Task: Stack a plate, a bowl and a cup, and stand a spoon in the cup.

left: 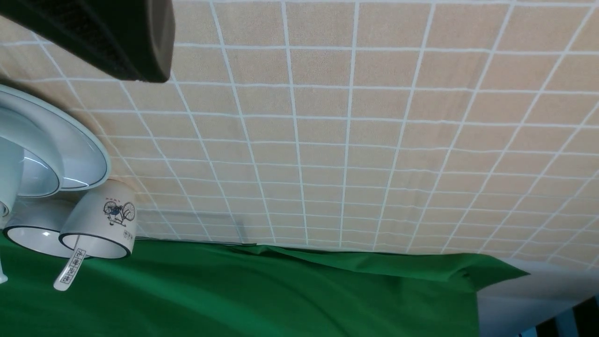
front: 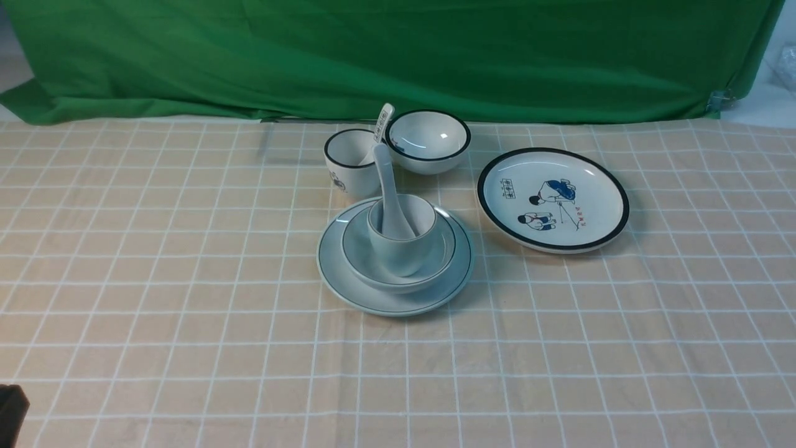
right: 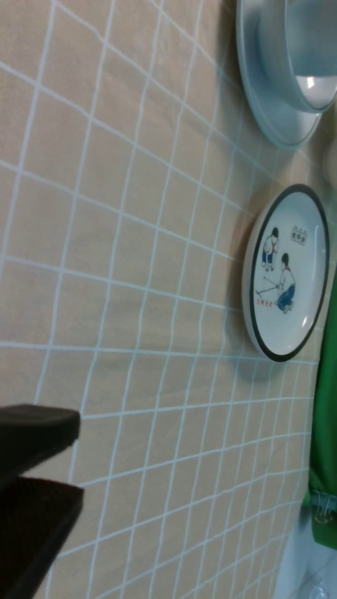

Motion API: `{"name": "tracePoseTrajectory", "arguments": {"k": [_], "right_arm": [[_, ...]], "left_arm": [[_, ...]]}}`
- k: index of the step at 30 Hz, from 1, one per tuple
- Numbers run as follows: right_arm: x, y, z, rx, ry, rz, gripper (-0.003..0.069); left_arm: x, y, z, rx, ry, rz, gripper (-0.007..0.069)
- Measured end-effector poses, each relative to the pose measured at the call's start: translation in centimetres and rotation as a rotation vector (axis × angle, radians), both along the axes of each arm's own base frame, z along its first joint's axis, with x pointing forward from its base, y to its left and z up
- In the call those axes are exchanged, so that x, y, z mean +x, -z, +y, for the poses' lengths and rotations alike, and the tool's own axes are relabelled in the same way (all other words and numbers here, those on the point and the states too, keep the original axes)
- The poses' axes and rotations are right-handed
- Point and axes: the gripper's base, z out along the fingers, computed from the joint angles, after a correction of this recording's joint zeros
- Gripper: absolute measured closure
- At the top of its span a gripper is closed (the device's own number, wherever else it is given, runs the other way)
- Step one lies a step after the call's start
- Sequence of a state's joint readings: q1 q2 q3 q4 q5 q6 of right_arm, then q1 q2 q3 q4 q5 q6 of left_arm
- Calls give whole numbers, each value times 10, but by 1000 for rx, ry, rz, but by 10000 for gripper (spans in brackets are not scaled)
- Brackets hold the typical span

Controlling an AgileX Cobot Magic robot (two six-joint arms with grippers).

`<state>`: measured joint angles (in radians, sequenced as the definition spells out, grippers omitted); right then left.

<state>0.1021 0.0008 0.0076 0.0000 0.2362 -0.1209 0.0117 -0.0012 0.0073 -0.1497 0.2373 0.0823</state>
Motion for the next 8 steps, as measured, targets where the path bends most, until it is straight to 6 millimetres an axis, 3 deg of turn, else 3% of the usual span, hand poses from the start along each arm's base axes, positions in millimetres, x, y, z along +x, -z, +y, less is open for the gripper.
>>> {"name": "tracePoseTrajectory", "arguments": {"k": [8], "right_arm": [[0, 0, 0, 0, 0, -1, 440]], "left_arm": [[0, 0, 0, 0, 0, 0, 622]]}}
